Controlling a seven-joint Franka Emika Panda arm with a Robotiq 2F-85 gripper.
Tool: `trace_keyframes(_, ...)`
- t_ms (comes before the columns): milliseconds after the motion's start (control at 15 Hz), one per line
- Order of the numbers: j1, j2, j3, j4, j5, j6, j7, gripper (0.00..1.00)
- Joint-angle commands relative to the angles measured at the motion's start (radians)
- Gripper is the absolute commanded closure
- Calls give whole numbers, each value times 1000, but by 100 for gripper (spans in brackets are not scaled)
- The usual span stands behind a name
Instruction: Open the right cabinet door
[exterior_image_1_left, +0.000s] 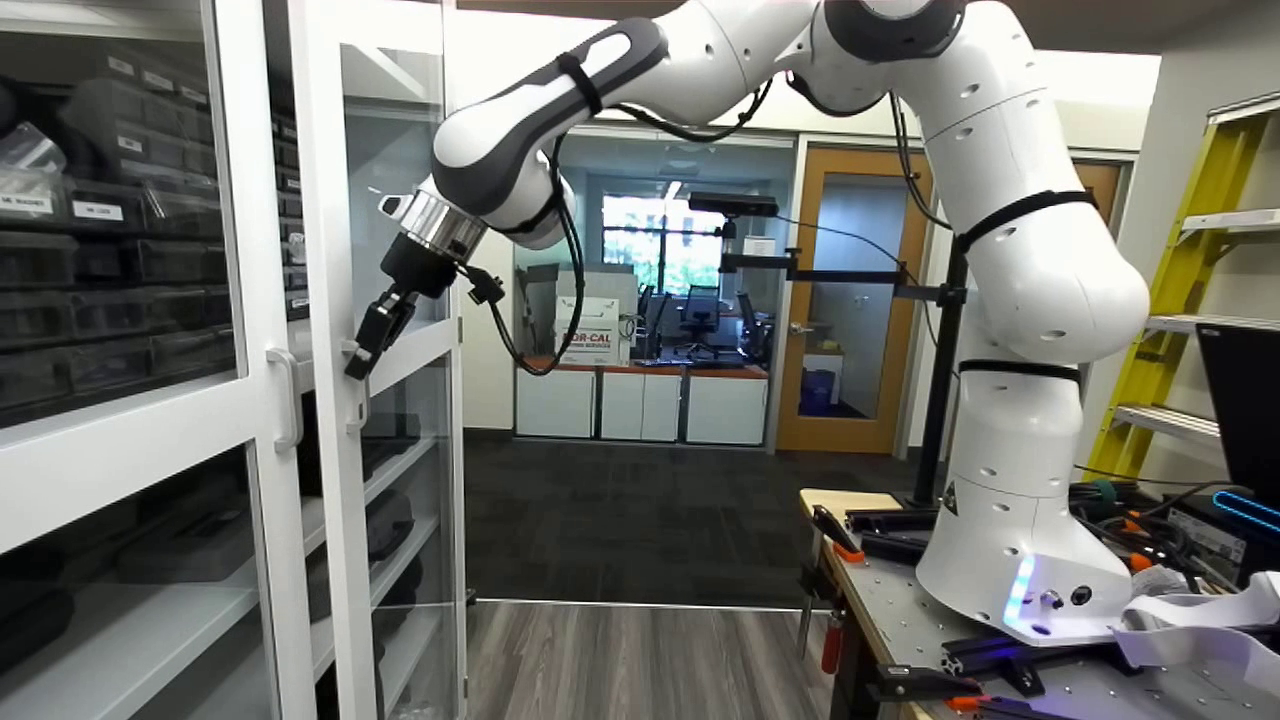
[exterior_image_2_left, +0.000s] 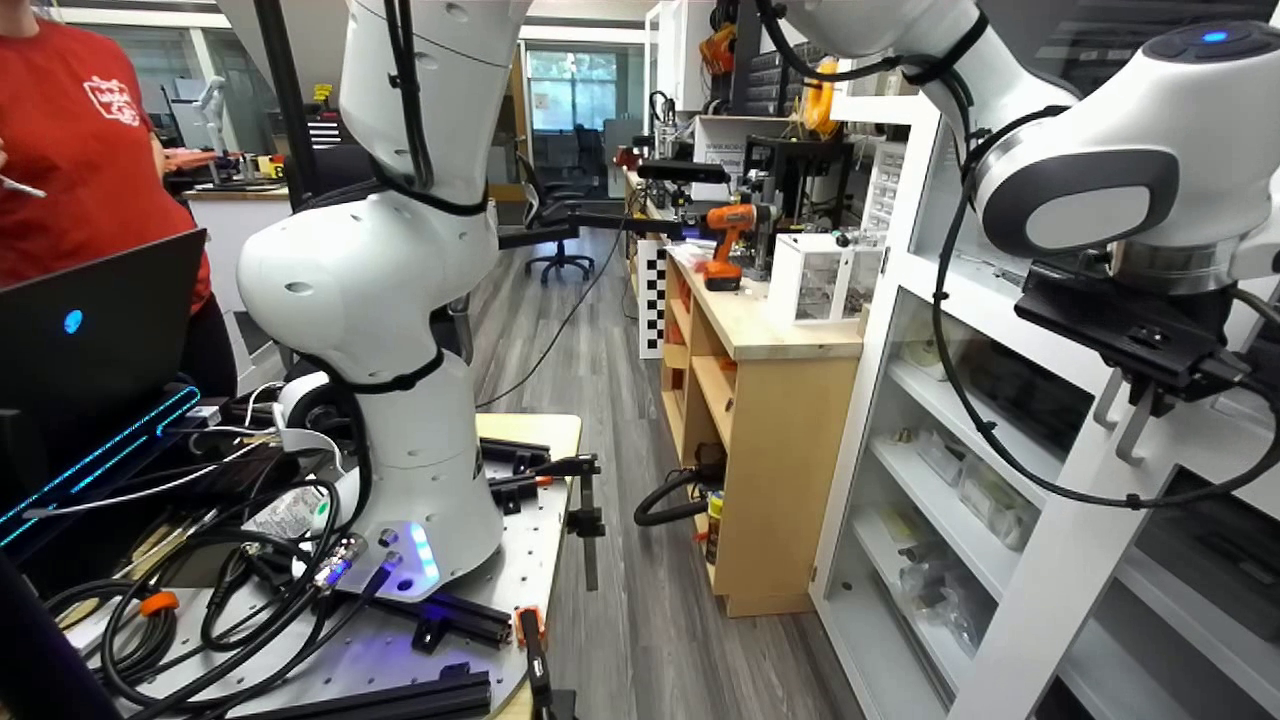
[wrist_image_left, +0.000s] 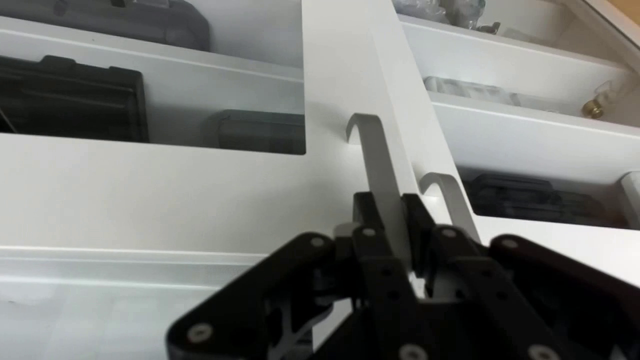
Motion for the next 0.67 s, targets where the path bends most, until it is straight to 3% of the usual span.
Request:
trace_keyframes(0, -76, -91, 8, -56, 112, -72, -148, 96)
trace_keyframes(600, -33, -210, -122, -168, 133, -157, -243, 96)
